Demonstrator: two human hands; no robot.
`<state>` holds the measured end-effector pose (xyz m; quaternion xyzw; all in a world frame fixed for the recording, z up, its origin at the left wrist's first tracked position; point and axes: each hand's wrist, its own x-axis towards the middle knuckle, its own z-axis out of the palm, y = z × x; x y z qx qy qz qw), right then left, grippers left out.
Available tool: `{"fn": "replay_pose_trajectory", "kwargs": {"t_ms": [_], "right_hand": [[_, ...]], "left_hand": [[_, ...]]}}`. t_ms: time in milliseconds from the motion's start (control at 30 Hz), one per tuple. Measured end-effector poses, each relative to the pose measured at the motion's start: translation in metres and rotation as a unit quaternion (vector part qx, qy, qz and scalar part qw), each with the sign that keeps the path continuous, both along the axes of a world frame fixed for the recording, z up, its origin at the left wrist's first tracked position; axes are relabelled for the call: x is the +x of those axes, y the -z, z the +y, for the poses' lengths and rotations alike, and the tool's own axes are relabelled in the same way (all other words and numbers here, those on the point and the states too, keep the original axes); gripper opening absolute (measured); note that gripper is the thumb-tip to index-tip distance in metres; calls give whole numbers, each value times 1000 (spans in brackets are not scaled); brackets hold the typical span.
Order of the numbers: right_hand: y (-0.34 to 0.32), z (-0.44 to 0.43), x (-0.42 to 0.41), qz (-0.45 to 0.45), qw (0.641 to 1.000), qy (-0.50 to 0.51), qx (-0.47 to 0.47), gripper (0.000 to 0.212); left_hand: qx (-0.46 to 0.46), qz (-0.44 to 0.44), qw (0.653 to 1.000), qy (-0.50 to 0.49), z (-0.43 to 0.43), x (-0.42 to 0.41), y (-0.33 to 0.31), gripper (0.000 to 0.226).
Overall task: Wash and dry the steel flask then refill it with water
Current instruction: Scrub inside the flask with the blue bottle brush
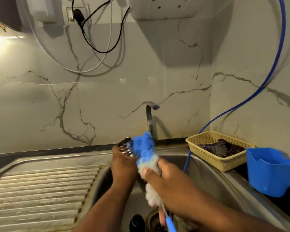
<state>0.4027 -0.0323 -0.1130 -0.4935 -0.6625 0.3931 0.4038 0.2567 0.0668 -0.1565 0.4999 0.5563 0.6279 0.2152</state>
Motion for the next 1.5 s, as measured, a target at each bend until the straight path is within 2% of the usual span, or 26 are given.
{"fn": "replay_pose_trajectory", "kwargs": {"t_ms": [100, 233, 333, 400, 467, 500, 567, 633, 733, 833, 900, 933, 1067, 1167, 1333, 1400, 1500], "right_hand": [[-4, 2, 0, -18, 1000, -24, 1, 28], [-4, 8, 3, 22, 999, 0, -30, 29], [-1, 1, 0, -6, 1000, -11, -14, 31], [-4, 4, 1, 24, 999, -20, -26, 27], [-5, 7, 3, 61, 997, -12, -35, 25], [-4, 5, 3, 41, 999, -12, -24, 24], [0, 2, 3, -15, 999, -30, 15, 27], [-3, 1, 6, -26, 998, -53, 30, 29], [-11, 8, 19, -10, 997, -64, 44, 43], [-20, 16, 37, 33, 994, -49, 89, 57], [-25, 20, 46, -6, 990, -33, 139, 60], [-26, 21, 49, -25, 987, -30, 155, 60], [-18, 23, 48, -64, 986, -37, 151, 61], [-9, 26, 41, -102, 980, -35, 170, 62], [-3, 32, 38, -148, 965, -32, 216, 63], [-2, 37, 41, -145, 964, 0, 224, 62], [-1, 35, 39, -134, 962, -13, 239, 63]], "left_hand": [[-23, -57, 998, 22, 5, -13, 1, 62], [-61, -25, 995, 71, -2, 0, 0, 77], [-46, -25, 994, 95, 1, -5, -1, 58], [-29, 0, 995, 95, 0, -8, -1, 37], [-29, 54, 995, 83, -1, -7, -3, 43], [-29, 64, 995, 68, -1, -6, -3, 48], [-30, 38, 998, 30, 0, -10, -6, 38], [-25, 10, 1000, -7, 2, -16, -8, 34], [-15, -49, 997, 49, 2, -21, -12, 55], [-28, -124, 981, 145, 3, -24, -12, 88], [-58, -179, 964, 190, 1, -25, -13, 107], [-69, -195, 953, 221, 1, -26, -12, 109], [-94, -210, 927, 295, -12, -20, -21, 72], [-104, -219, 914, 324, -16, -23, -25, 56], [-96, -229, 911, 329, -20, -24, -28, 41], [-84, -232, 914, 321, -21, -22, -30, 43], [-57, -233, 928, 287, -21, -21, -33, 46]]}}
